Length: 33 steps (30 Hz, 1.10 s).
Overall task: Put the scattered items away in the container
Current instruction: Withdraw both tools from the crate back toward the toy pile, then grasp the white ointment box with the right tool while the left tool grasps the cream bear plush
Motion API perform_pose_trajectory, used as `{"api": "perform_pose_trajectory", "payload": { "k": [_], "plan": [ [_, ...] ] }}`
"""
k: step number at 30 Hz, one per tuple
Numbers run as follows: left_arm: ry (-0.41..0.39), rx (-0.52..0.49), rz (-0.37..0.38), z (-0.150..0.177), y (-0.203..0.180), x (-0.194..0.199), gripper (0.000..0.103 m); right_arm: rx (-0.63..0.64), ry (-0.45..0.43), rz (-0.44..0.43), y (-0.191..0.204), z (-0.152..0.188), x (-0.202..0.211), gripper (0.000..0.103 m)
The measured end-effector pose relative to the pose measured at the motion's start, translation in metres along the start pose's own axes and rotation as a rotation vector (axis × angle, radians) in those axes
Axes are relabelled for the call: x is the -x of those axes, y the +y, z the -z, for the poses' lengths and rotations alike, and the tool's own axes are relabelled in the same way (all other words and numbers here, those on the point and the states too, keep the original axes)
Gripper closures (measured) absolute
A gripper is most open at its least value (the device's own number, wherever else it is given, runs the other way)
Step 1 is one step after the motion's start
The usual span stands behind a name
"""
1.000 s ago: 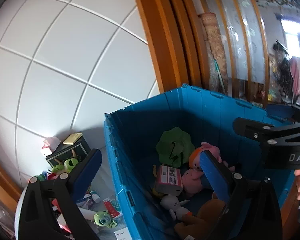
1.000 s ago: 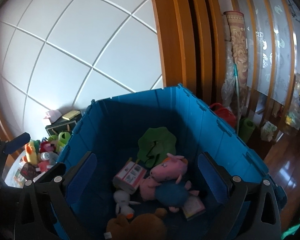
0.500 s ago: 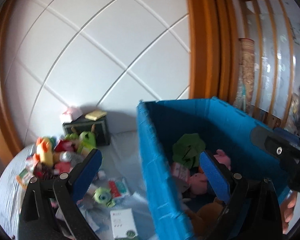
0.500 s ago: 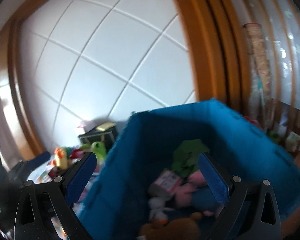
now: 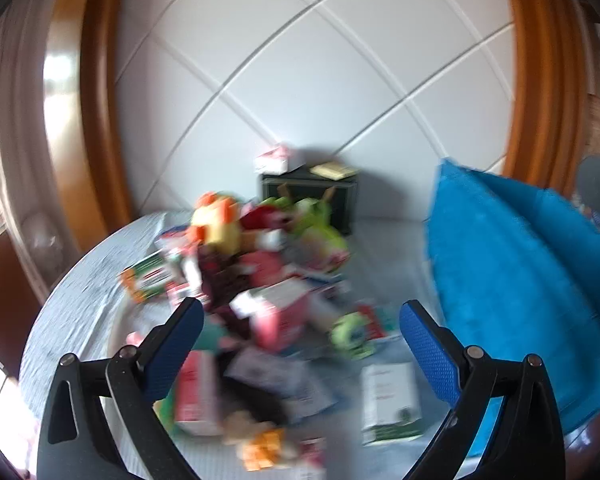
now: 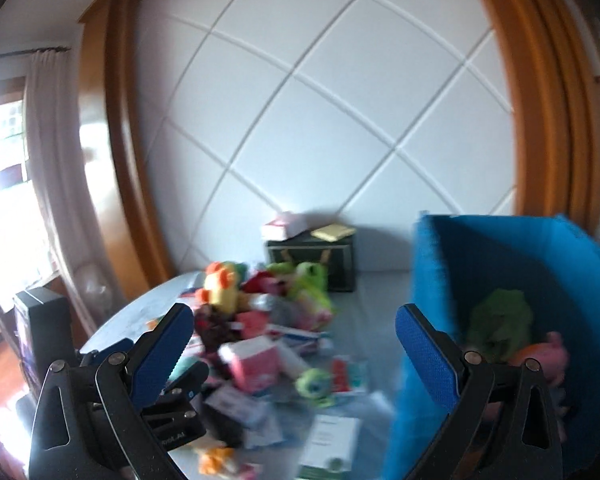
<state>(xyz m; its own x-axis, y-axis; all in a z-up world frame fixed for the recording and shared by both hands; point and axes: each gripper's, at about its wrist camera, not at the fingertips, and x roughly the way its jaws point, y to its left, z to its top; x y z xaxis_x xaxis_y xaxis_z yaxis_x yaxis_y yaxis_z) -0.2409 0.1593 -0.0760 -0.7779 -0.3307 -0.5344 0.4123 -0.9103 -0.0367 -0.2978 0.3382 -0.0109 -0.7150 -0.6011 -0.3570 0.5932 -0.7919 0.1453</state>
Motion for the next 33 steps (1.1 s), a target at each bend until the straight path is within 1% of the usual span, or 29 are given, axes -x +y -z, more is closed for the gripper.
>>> {"api": "perform_pose_trajectory", "payload": {
  "k": [1,2,4,6,7,8,9,10,11,13,14,15,16,18,20,21,26,29,33],
  "plan": [
    [0.018,0.004,-0.006,0.003,0.02,-0.005,0.003,-0.002,0.013,-0.003,0.013,0.004,-0.01,0.002],
    [0.039,0.005,-0.016,0.007,0.041,-0.011,0.003,-0.007,0.035,-0.006,0.027,0.009,-0.022,0.006],
    [0.077,0.002,-0.045,0.014,0.08,-0.022,0.003,-0.015,0.101,-0.009,0.055,0.022,-0.049,0.015],
    [0.113,-0.001,-0.062,0.022,0.114,-0.032,0.003,-0.023,0.174,0.011,0.078,0.038,-0.082,0.019],
    [0.131,-0.003,-0.07,0.026,0.132,-0.038,0.003,-0.033,0.205,0.023,0.085,0.047,-0.095,0.024],
    [0.149,-0.008,-0.077,0.03,0.148,-0.045,0.003,-0.051,0.24,0.039,0.092,0.058,-0.109,0.033],
    [0.164,-0.015,-0.081,0.034,0.162,-0.05,0.003,-0.064,0.27,0.055,0.097,0.068,-0.12,0.039],
    [0.179,-0.021,-0.082,0.038,0.173,-0.056,0.003,-0.079,0.311,0.081,0.101,0.081,-0.133,0.05],
    [0.197,-0.027,-0.083,0.043,0.183,-0.062,0.003,-0.093,0.347,0.098,0.1,0.091,-0.141,0.058],
    [0.245,-0.035,-0.069,0.053,0.197,-0.075,0.004,-0.117,0.419,0.127,0.099,0.115,-0.154,0.066],
    [0.261,-0.039,-0.059,0.058,0.201,-0.08,0.008,-0.124,0.454,0.142,0.098,0.127,-0.158,0.07],
    [0.278,-0.043,-0.047,0.064,0.203,-0.084,0.011,-0.125,0.482,0.16,0.096,0.138,-0.161,0.072],
    [0.298,-0.047,-0.033,0.07,0.203,-0.089,0.011,-0.125,0.513,0.186,0.093,0.151,-0.163,0.076],
    [0.332,-0.058,0.001,0.08,0.197,-0.097,0.012,-0.134,0.569,0.214,0.086,0.171,-0.165,0.076],
    [0.354,-0.073,0.03,0.089,0.184,-0.1,0.017,-0.132,0.621,0.238,0.08,0.191,-0.165,0.076],
    [0.365,-0.082,0.052,0.094,0.176,-0.1,0.017,-0.13,0.645,0.247,0.076,0.202,-0.164,0.076],
    [0.376,-0.16,0.153,0.111,0.128,-0.089,0.017,-0.171,0.722,0.239,0.058,0.237,-0.153,0.076],
    [0.41,-0.175,0.214,0.121,0.105,-0.092,0.017,-0.186,0.748,0.246,0.047,0.249,-0.147,0.076],
    [0.476,-0.191,0.221,0.138,0.089,-0.104,0.017,-0.196,0.802,0.217,0.041,0.268,-0.148,0.075]
  ]
}}
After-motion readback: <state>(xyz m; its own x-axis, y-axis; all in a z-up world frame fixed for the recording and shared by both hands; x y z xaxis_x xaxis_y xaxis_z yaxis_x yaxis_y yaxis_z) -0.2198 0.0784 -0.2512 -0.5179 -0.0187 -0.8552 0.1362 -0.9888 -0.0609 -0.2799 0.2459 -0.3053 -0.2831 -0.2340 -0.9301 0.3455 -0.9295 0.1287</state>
